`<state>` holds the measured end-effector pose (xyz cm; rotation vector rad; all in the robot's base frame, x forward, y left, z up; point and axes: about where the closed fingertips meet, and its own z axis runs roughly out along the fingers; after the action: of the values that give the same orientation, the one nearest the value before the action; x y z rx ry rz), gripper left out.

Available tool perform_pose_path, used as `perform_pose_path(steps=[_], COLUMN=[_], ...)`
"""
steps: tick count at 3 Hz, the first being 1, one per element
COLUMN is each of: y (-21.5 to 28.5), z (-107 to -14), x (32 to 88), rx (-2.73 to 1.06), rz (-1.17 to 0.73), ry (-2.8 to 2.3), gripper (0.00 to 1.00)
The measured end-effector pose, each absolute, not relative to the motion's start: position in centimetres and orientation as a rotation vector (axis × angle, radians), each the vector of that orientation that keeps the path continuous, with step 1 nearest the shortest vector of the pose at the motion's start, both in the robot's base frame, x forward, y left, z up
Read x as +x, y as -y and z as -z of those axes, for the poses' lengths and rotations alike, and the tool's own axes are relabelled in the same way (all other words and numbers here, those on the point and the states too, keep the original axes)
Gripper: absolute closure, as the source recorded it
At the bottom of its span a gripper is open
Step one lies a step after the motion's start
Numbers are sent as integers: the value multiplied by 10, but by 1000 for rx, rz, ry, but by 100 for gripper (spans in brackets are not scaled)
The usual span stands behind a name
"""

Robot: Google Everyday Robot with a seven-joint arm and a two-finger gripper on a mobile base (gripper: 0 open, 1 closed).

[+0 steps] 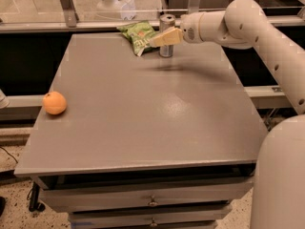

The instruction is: Move redbull can near green jalapeno chip bag

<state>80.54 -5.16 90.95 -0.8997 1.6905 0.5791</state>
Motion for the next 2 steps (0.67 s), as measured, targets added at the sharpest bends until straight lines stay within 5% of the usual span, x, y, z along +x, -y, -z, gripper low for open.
perform_pose_path(steps=[2], y=[84], z=[-920], x=[780], rx=[-886], rz=[-631], ry=[-1629], gripper=[0])
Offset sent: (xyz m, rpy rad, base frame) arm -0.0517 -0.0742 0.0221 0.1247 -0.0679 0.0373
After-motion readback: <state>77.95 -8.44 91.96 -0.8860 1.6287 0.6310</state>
